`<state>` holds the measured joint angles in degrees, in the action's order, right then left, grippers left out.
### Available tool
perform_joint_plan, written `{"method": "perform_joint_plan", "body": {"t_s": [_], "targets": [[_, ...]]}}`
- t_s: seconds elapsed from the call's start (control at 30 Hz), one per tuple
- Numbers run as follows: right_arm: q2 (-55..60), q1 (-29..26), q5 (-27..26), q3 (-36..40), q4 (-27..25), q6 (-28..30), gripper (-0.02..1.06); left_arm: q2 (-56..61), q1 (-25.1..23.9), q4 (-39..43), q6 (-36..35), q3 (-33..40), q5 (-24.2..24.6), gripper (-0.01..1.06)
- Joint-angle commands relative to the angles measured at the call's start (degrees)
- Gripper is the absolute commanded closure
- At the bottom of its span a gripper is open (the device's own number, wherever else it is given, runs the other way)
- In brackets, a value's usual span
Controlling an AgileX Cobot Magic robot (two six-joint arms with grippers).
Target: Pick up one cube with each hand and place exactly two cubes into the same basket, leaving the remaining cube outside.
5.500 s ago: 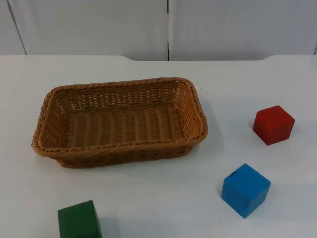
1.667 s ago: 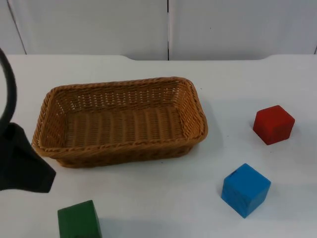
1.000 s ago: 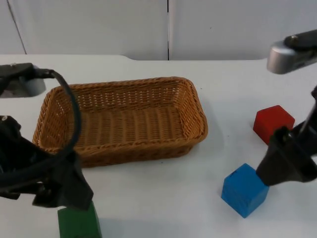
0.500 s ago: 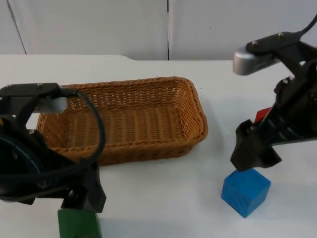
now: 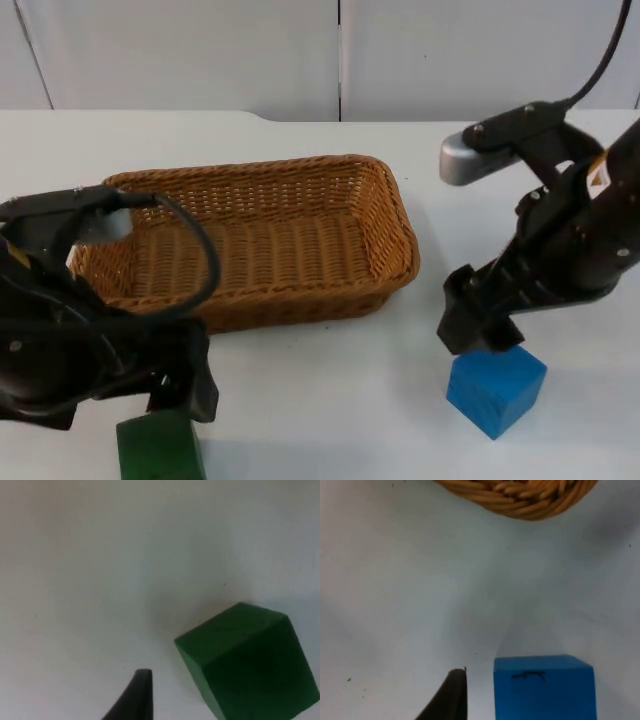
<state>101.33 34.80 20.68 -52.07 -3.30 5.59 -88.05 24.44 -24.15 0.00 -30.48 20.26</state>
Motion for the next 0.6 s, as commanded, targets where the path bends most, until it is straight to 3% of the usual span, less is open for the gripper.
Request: {"method": "perform_joint_plan", "body": {"t_s": [0.0,0.57], "targets": [[1.2,0.4,-1.6,-0.5,0.2,-0.8,-0.01,-0.1,0.4,-0.9,-1.9,-0.2,-0.5,0.0],[4.7,0.4,-6.0,-0.5,0.2,-0.9,-0.01,-8.2,0.4,-2.8,-3.3,-0.2,-4.0,0.0]]}}
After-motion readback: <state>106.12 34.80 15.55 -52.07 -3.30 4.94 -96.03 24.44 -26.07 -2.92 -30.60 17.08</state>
